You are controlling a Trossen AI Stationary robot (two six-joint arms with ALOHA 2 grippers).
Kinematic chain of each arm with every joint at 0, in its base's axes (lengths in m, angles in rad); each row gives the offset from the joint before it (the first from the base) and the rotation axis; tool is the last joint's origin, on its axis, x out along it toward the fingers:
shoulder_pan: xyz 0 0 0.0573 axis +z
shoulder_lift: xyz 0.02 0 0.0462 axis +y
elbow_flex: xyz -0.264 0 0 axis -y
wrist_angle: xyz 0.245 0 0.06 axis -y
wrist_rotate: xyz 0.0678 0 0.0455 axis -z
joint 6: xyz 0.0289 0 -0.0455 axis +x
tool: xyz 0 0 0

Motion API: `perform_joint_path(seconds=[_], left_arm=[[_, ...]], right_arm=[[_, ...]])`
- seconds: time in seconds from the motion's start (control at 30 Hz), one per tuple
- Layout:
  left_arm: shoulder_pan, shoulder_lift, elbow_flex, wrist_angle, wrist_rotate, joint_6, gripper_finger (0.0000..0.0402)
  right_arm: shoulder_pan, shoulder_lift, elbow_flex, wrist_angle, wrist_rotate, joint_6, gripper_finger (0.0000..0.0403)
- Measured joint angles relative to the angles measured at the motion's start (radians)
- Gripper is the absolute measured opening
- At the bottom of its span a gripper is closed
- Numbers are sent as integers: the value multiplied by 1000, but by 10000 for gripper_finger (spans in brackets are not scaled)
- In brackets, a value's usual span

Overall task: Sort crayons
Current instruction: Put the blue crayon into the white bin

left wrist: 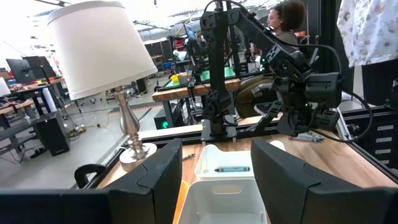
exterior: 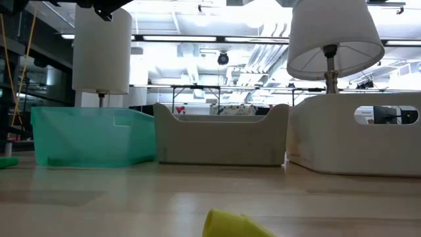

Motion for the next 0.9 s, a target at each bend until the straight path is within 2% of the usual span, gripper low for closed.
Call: perform_joint_path(seconds=[0.17,0.37,0.63,0.9], left_arm=[[0,0,0,0,0,0,177],[0,0,0,-1,0,-1,177],[0,0,0,0,0,0,177],[0,0,0,0,1,0,177]], right_arm=[[0,5,0,3,-7,1,1],[0,70,0,21,-72,-49,0],[0,78,0,26,-69,-52,0],[-1,78,0,26,-10,-53,0]])
